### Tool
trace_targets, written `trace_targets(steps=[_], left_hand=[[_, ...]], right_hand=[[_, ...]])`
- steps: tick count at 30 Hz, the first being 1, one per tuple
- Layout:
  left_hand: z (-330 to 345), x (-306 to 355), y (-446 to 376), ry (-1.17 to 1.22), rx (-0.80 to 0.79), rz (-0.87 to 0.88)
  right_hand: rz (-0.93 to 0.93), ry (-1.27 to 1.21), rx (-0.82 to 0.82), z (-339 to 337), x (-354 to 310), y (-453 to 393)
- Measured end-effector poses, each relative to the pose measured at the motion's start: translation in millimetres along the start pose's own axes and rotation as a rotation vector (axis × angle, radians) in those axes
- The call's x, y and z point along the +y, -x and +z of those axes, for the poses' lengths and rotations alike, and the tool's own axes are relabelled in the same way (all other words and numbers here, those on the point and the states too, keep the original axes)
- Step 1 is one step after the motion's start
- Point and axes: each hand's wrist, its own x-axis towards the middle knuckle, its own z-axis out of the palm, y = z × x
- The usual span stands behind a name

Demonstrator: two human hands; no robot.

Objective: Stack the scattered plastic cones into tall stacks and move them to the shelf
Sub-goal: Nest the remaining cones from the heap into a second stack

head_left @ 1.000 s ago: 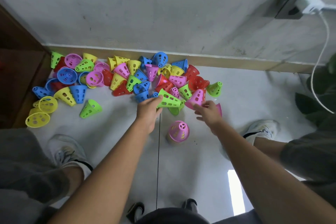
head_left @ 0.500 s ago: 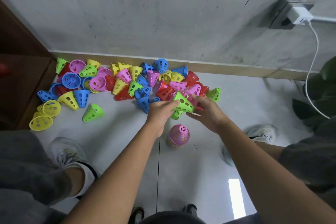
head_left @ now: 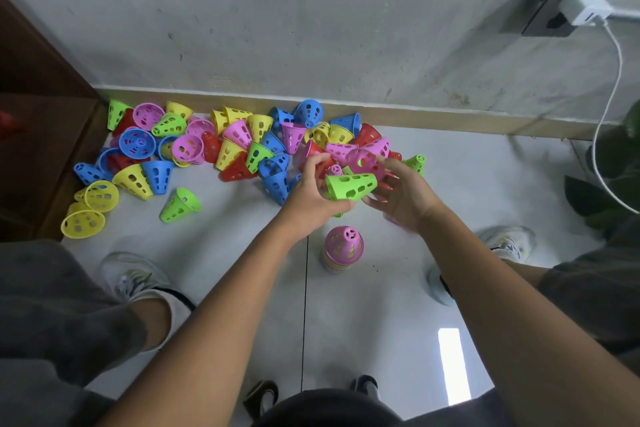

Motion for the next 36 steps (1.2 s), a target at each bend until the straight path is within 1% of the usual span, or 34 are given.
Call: trace_targets(steps=[3,6,8,10,12,15,17,20,23,26,30,33,36], left_hand=[[-6.2,-1.3,-0.2,-0.120,-0.054,-0.026],[-8.4,-7.7,1.1,-0.071,-0.103,-0.074],[-8.2,-11.9,3.3,-0.038,-0.174,-0.091],[-5.4,-15.1,6.7,-0.004,-0.248,-0.091],[-1.9,-21.8,8.6,0.002,-0.281,-0.087],[3.3,-35.1,9.5,-0.084,-0.296,-0.065],[7.6,-43.1,10.6,-0.132,-0.299,-0.056],[14.0,-57.8,11.0,-0.188,-0.263,-0.029],[18.5,-78.8,10.9,-0.262,-0.215,0.026],[27.3,-91.6,11.3,-0.264,-0.132,0.049],[39.5,-88.1,5.8,-0.232,-0.048,0.103],[42.7,-89.1,1.6,-0.194,-0.029,0.117],[45.0,-95.5,0.3,-0.181,-0.003,0.123]], right_hand=[[-0.010,-0.007,0.018,-2.5,-1.8,1.6],[-0.015,-0.046,0.053,-5.5,-2.5,3.7],[-0.014,-0.043,0.056,-7.1,-3.2,5.9],[-0.015,-0.007,0.037,-9.0,-2.8,6.6],[-0.013,0.022,0.008,-10.3,-2.0,6.9],[-0.010,0.017,-0.030,-15.9,0.9,4.2],[-0.003,0.027,-0.087,-20.6,2.6,4.8],[0.023,0.046,-0.176,-26.8,5.4,6.3],[0.030,0.021,-0.226,-30.3,7.9,7.9],[0.013,0.083,-0.262,-30.4,12.0,7.4],[-0.028,0.242,-0.289,-22.7,14.2,8.9],[-0.040,0.347,-0.311,-18.9,12.6,10.9],[-0.042,0.548,-0.325,-20.3,11.9,9.4]])
